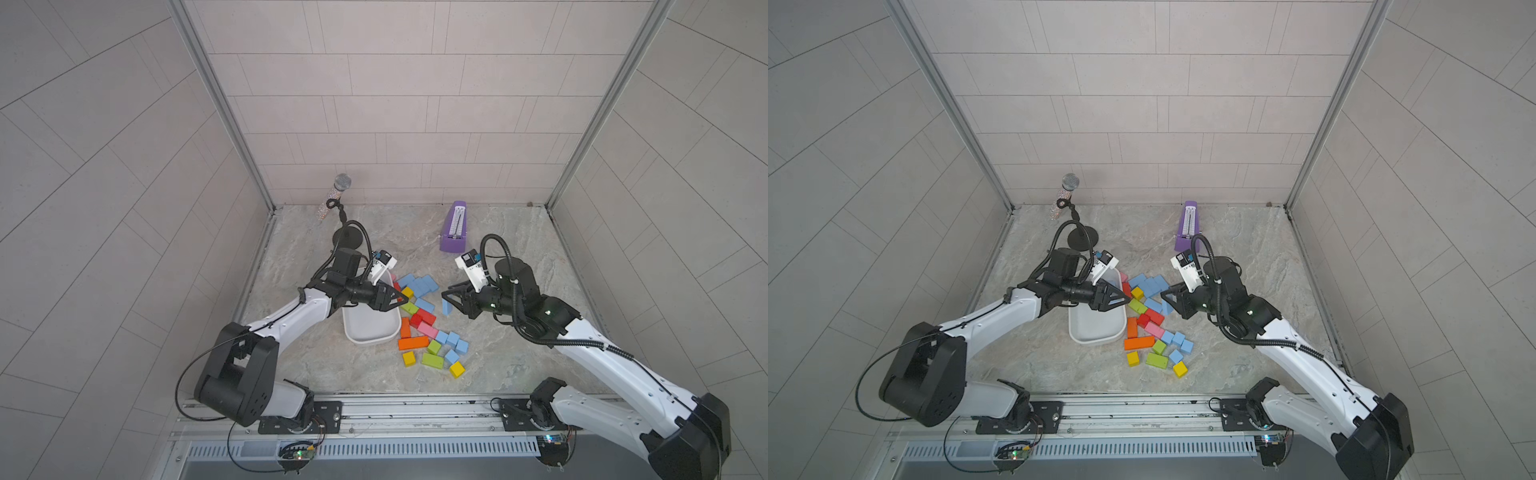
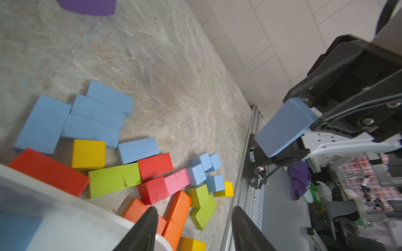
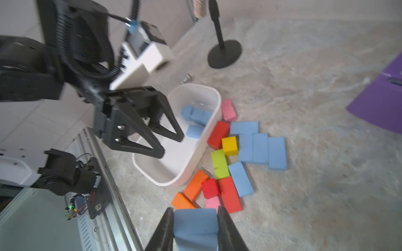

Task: Pick out the blue building blocks
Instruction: Pick up the building block from the center of the board, then place the building block in the storage box.

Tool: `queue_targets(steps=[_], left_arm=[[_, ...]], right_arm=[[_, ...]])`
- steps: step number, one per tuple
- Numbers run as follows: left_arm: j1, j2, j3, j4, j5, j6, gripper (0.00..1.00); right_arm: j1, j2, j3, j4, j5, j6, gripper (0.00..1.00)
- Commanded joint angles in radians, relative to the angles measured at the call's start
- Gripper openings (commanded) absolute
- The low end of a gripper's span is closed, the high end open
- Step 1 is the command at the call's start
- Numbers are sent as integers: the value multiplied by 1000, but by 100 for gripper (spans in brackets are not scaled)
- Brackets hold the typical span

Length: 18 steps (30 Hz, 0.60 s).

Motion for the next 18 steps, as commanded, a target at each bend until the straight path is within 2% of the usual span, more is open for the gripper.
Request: queue_targets(steps=[1, 3, 4, 12, 18], left_arm=[[7, -26, -103, 576, 124, -293, 59], [6, -19, -194, 953, 106, -435, 61], [5, -23, -210, 1014, 117, -443, 61], [1, -73, -241, 1145, 203, -441, 61], [-2, -93, -242, 1189, 236, -461, 62]], right_arm=[[3, -23, -19, 267, -157, 4, 16], [4, 2, -11, 315, -207, 39, 17], [5, 20, -7, 335, -234, 56, 17], [34, 142, 57, 477, -407, 118, 16], [37, 208, 82, 578, -464, 196, 16]])
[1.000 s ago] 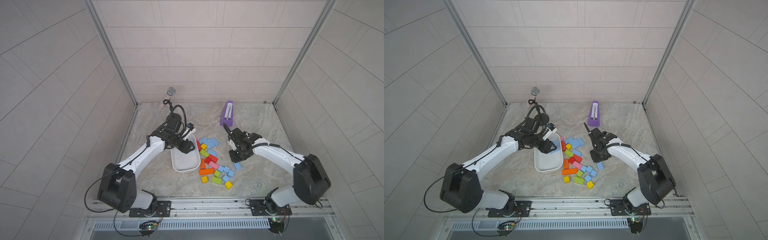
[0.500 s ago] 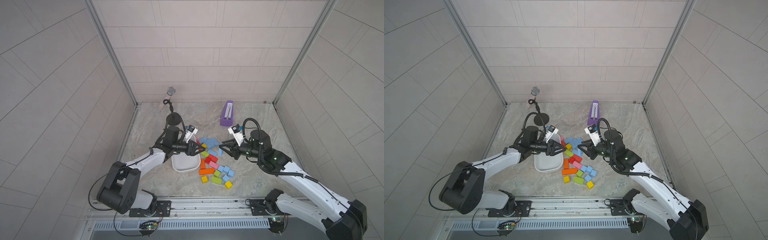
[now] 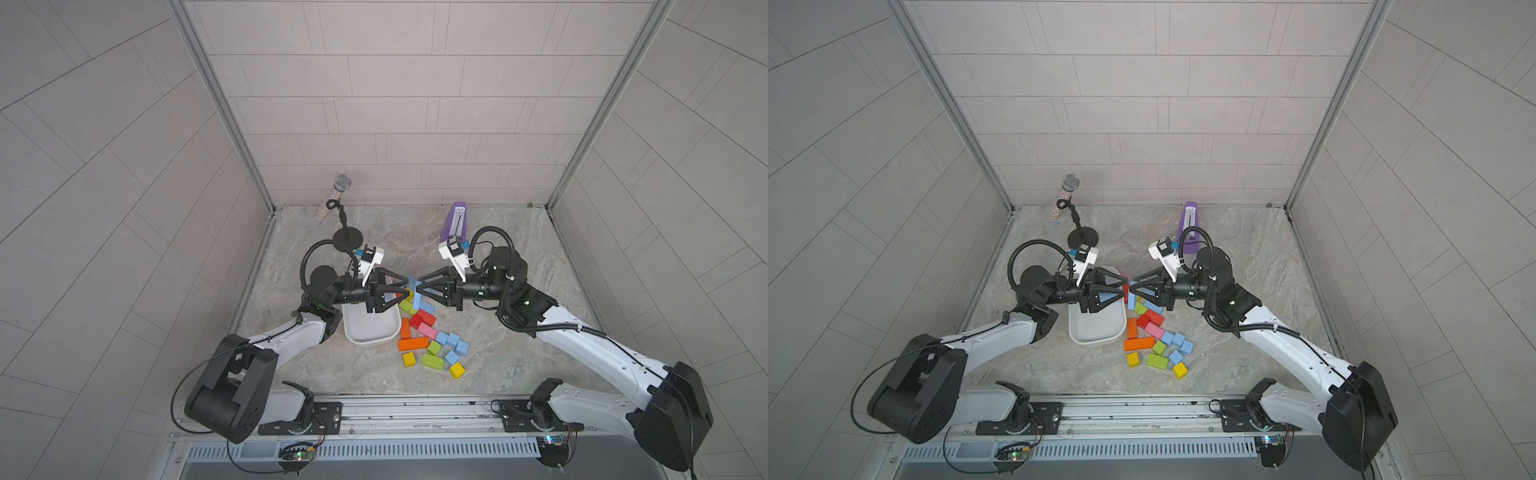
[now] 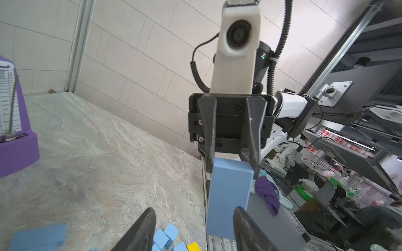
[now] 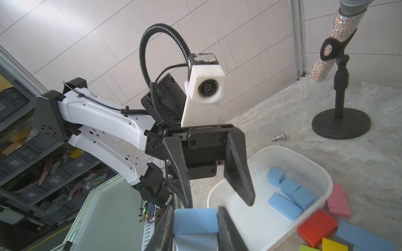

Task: Pick out the blue building blocks
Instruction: Place the building block in the storage box.

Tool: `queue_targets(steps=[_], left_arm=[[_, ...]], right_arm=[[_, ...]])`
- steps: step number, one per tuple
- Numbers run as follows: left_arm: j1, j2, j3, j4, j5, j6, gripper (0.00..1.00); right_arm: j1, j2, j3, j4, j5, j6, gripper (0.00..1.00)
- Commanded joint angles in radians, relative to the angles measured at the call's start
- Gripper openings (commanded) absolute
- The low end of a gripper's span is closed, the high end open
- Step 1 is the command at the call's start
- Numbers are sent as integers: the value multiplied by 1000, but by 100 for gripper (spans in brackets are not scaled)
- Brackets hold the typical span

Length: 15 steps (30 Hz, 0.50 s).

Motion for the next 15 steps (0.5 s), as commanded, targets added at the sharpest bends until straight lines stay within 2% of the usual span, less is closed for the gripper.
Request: queue_targets(steps=[1, 15], left_arm=[[-2, -19, -12, 104, 48, -33, 62], [-21, -26, -2, 122, 46, -103, 61]], right_arm=[[9, 24, 29, 101, -65, 55, 16], [51, 91, 75, 109, -16, 31, 16]])
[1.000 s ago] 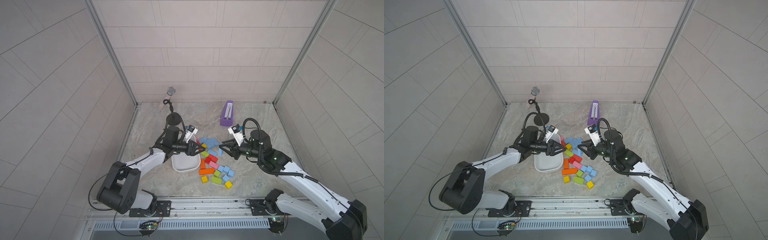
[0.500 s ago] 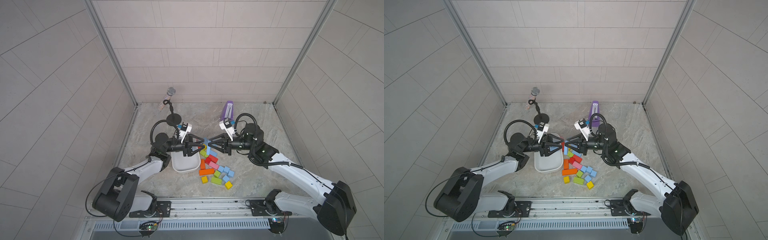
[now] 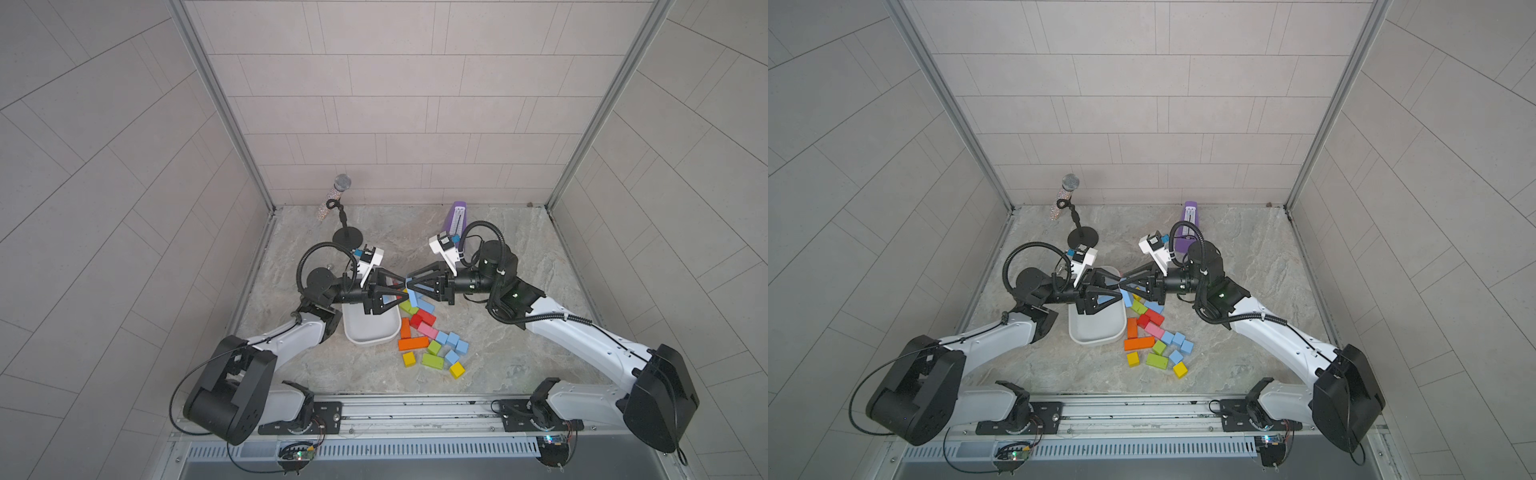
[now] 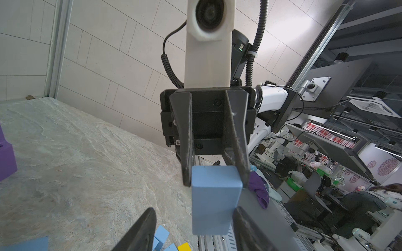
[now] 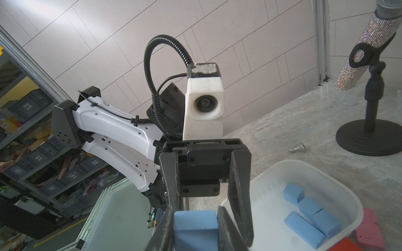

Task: Pick out the blue building blocks
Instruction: Place the building block in the storage box.

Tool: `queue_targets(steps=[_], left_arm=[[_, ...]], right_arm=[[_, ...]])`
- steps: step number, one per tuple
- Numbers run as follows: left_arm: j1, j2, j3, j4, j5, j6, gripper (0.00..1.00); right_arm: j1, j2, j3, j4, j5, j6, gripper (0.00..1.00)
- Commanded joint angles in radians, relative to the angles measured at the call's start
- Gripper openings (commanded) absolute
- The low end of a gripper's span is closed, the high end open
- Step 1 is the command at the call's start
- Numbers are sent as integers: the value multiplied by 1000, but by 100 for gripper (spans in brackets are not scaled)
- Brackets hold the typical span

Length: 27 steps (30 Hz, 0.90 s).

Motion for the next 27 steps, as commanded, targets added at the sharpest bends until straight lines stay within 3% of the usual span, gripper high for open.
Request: queue_targets(steps=[1, 6, 12, 19, 21, 23, 24, 27], left_arm=[[-12, -21, -1, 62, 5, -41, 62], [-12, -22, -1, 66, 3, -55, 63], [-15, -13, 6, 66, 2, -59, 57], [-13, -4, 8, 3, -36, -14, 33], [-4, 2, 14, -102, -61, 47, 28], [12, 2, 39, -327, -95, 153, 25], [20, 2, 55, -431, -114, 205, 24], [45, -4, 114, -768, -179, 395, 22]], right_arm=[[15, 6, 21, 38, 8, -13, 16], [0, 5, 15, 19, 24, -38, 15], [2, 17, 4, 109, 11, 10, 15], [2, 38, -2, 134, -13, 37, 18], [-7, 27, 1, 85, -10, 17, 27], [-39, 1, 0, -8, 26, -18, 47], [-60, -11, -8, -39, 50, -26, 52], [-136, -53, -52, -84, 115, -21, 57]])
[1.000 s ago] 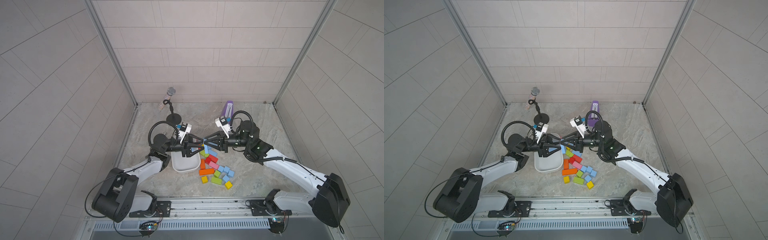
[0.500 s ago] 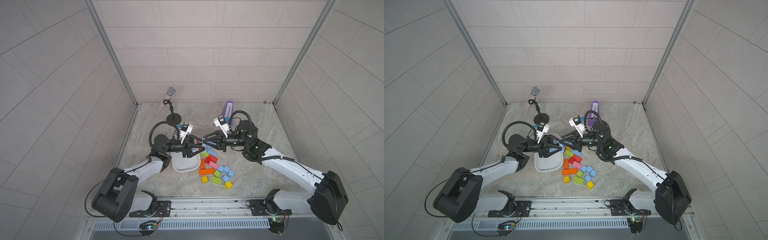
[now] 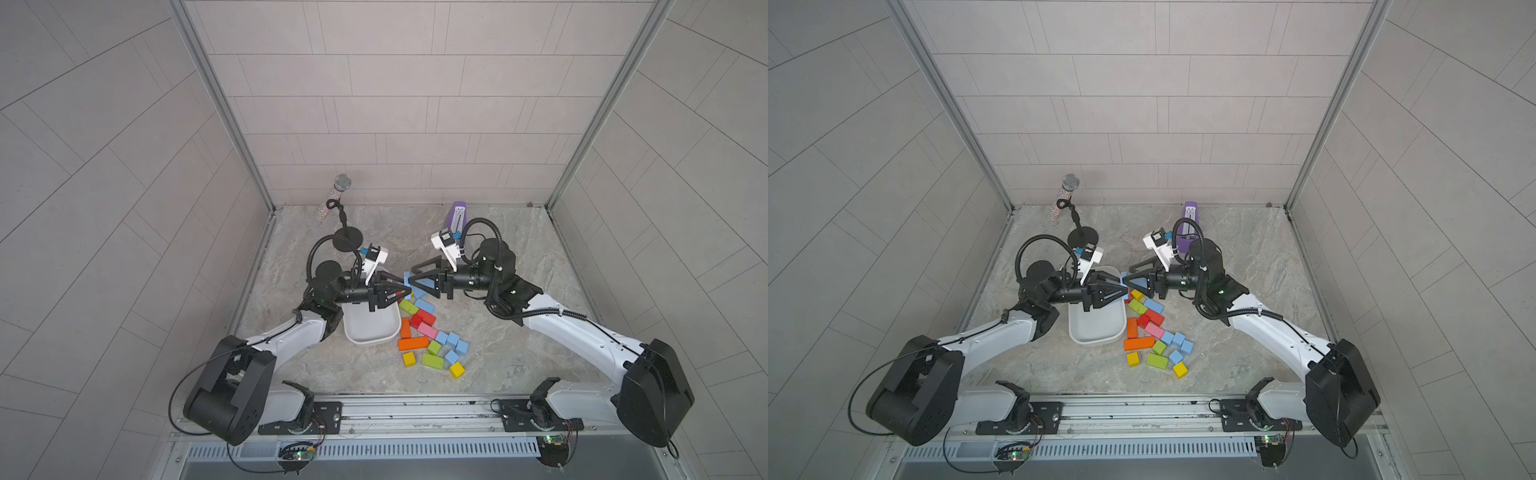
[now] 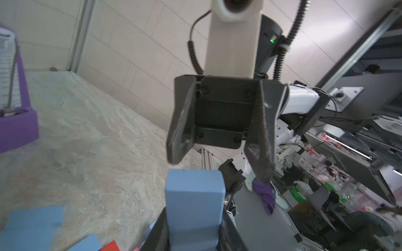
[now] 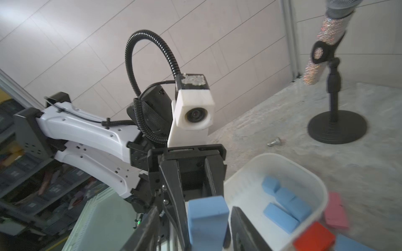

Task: Pick out the blue building blocks
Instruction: Place the building block in the storage box.

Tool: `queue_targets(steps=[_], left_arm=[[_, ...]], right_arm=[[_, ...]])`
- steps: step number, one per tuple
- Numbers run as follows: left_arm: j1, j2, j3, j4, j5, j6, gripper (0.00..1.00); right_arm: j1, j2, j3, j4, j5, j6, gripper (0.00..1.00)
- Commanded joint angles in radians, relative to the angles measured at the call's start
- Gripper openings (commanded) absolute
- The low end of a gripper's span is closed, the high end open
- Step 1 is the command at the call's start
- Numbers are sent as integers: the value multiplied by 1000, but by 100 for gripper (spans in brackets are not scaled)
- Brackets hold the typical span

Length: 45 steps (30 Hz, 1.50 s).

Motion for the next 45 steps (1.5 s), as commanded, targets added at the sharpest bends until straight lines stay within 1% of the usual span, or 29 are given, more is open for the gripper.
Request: queue_targets(steps=[1, 2, 4, 5, 7, 10, 12, 13, 16, 19, 21, 27, 31, 34, 37, 45], left_arm=[[31, -5, 87, -492, -100, 286, 22], [34, -8, 122, -623, -130, 374, 22], [38, -7, 209, -922, -233, 626, 21], [38, -2, 245, -1035, -283, 724, 22], [38, 6, 307, -1234, -420, 894, 21], [35, 12, 356, -1402, -593, 1093, 22], [34, 25, 375, -1474, -701, 1205, 22], [33, 37, 381, -1502, -761, 1249, 22], [20, 73, 400, -1566, -890, 1336, 22], [11, 105, 404, -1575, -920, 1352, 24], [-11, 128, 410, -1558, -943, 1342, 25], [-143, 240, 453, -1544, -1075, 1255, 27], [-171, 321, 495, -1545, -1081, 1206, 28], [-183, 361, 523, -1534, -1073, 1194, 29], [-187, 380, 535, -1502, -1051, 1176, 30], [-191, 407, 553, -1456, -1025, 1165, 39]], right_arm=[[-70, -77, -45, -68, 71, -15, 58], [-83, -89, -60, -77, 81, -18, 59], [-100, -115, -88, -117, 108, -38, 59], [-103, -123, -95, -142, 117, -51, 59], [-105, -137, -110, -191, 121, -88, 59], [-105, -152, -129, -245, 129, -130, 59], [-106, -156, -140, -270, 133, -155, 59], [-108, -157, -143, -281, 135, -166, 59], [-109, -156, -153, -298, 139, -185, 59], [-110, -154, -169, -287, 146, -191, 59], [-108, -149, -174, -277, 145, -192, 59], [-109, -155, -177, -291, 143, -208, 59], [-109, -161, -182, -308, 146, -221, 59], [-110, -168, -191, -311, 149, -224, 59], [-111, -179, -201, -319, 157, -225, 59], [-111, -201, -222, -322, 169, -226, 59]])
